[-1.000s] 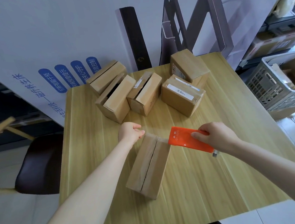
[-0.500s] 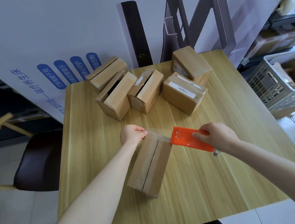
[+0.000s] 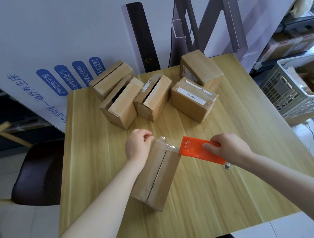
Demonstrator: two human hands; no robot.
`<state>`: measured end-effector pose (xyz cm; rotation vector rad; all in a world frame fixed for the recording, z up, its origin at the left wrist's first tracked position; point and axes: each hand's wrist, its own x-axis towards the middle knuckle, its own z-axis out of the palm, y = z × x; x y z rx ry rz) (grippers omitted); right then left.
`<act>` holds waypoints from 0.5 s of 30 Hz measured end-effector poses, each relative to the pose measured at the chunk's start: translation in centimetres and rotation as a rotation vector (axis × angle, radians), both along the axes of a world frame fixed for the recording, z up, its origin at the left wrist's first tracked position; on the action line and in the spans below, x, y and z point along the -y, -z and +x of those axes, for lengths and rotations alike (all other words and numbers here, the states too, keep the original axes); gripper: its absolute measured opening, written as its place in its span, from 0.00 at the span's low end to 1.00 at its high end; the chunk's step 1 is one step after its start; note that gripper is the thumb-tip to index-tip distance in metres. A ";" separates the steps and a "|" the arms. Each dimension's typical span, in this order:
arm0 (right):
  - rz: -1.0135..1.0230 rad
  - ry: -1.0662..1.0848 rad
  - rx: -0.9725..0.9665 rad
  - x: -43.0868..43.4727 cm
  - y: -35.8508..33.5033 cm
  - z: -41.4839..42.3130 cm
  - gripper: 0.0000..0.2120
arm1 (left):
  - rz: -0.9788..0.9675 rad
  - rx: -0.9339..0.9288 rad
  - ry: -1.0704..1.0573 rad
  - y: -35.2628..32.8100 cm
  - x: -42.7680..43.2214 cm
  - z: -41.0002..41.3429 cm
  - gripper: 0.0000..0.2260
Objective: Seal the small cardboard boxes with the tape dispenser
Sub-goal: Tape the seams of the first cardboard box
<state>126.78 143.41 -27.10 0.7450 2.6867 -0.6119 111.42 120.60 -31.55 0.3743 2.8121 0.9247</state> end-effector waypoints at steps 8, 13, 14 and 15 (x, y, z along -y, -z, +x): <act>-0.007 0.016 0.000 -0.3 0.2 0.6 0.16 | -0.050 -0.159 0.592 3.0 -1.3 5.9 0.16; -0.053 0.020 -0.005 -0.3 0.5 0.6 0.17 | -0.350 -0.244 0.804 4.7 1.1 5.7 0.26; -0.072 0.021 -0.004 -0.4 0.5 0.7 0.17 | -0.374 -0.252 0.805 4.7 1.2 5.6 0.26; -0.094 0.021 -0.002 -0.6 0.4 0.9 0.17 | -0.385 -0.258 0.800 4.8 1.2 5.7 0.26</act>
